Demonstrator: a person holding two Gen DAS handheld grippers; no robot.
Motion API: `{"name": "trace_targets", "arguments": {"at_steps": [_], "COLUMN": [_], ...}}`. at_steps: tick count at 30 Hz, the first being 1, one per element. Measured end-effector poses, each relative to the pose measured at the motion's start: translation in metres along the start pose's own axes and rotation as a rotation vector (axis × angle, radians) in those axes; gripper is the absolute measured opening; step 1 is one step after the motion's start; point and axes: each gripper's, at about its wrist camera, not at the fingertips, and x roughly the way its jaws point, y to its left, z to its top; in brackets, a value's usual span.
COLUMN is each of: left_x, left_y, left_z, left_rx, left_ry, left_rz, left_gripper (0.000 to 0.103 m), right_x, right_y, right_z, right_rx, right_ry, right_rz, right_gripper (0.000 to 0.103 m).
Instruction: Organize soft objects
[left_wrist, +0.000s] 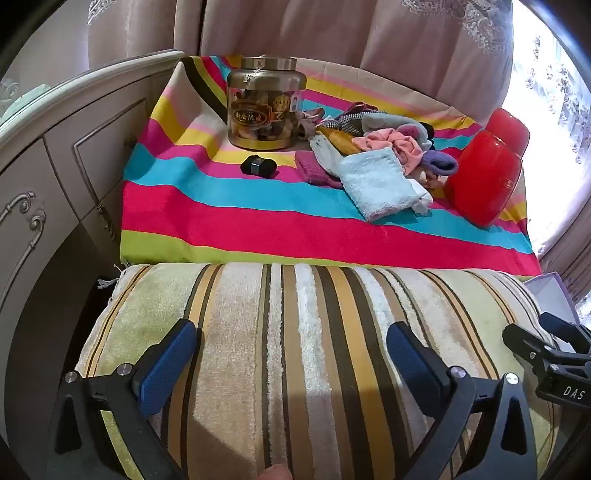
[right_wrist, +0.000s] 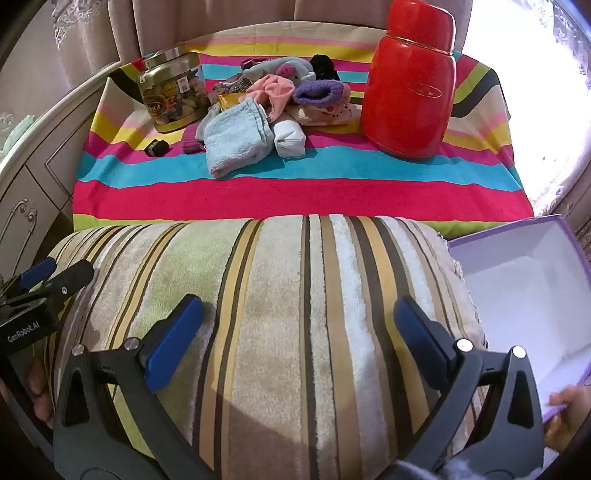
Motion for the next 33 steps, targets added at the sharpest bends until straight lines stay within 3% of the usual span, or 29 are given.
{"name": "trace_targets", "arguments": {"at_steps": [33], "left_x": [0.0029], "left_y": [0.0042], "left_z": [-0.0038], "left_rx": [0.007], "left_ry": [0.004], "left_rz": [0.015], "left_gripper": [0.103], "right_x": [0.0001], "right_y": [0.0022], "right_z": [0.0004], "right_rx": [-0.014], "right_ry": [-0.006], "right_rz": [-0.014], "right_gripper": [0.103]}}
